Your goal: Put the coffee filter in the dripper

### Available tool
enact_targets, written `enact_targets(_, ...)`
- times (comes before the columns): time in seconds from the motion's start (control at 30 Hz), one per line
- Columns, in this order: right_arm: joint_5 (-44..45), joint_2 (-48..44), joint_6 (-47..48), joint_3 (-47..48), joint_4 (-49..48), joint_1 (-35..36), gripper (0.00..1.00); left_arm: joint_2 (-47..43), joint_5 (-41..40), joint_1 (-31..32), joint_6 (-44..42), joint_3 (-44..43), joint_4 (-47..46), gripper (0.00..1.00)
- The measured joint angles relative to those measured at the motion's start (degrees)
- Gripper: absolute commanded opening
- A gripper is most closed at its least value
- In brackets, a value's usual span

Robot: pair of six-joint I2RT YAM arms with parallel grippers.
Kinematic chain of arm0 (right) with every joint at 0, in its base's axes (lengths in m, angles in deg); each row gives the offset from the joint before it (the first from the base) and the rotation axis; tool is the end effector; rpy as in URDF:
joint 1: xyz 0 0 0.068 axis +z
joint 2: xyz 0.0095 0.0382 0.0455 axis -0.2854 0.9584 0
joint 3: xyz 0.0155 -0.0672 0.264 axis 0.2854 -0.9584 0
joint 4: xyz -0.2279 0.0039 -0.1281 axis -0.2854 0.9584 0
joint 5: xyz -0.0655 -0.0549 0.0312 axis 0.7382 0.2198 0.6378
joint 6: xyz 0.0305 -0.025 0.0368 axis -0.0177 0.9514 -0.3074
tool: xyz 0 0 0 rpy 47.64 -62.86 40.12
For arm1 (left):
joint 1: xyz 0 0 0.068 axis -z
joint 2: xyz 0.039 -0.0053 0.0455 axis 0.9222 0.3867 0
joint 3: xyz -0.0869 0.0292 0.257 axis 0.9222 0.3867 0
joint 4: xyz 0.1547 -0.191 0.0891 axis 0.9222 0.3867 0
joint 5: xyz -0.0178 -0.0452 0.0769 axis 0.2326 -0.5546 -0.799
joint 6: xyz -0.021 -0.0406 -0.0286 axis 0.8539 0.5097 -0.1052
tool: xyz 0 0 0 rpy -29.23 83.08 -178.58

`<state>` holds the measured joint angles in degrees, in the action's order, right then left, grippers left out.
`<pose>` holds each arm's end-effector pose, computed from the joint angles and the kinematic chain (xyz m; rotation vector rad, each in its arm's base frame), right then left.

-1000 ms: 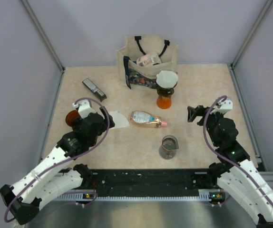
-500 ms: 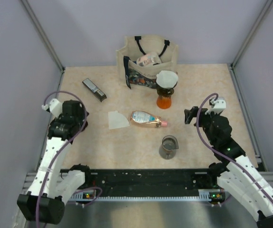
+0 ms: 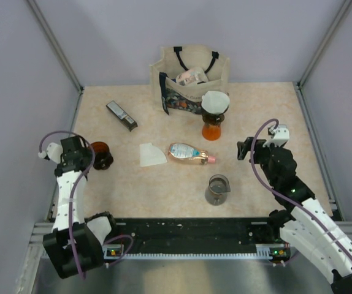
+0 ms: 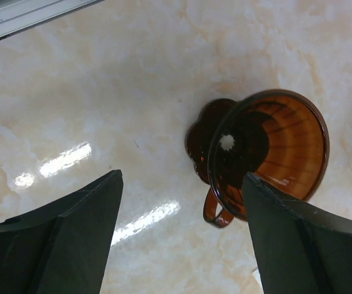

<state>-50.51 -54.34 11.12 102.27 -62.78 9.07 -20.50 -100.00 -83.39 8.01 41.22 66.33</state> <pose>0.1482 0.0602 0.2746 0.0552 1.7627 0.2846 0.1834 0.0658 0.2504 -1.3904 1.9336 0.1681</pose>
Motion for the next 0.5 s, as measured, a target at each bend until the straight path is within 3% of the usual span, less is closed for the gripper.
enact_targets(0.1, 0.07, 0.96, 0.13, 0.0, 0.09, 0.0, 0.97, 2.89, 2.67, -3.1, -0.83, 1.75, -4.5, 0.77)
enact_targets(0.5, 0.26, 1.31, 0.61, 0.0, 0.42, 0.0, 0.97, 10.95, 7.41, -3.8, -3.06, 2.97, -16.22, 0.58)
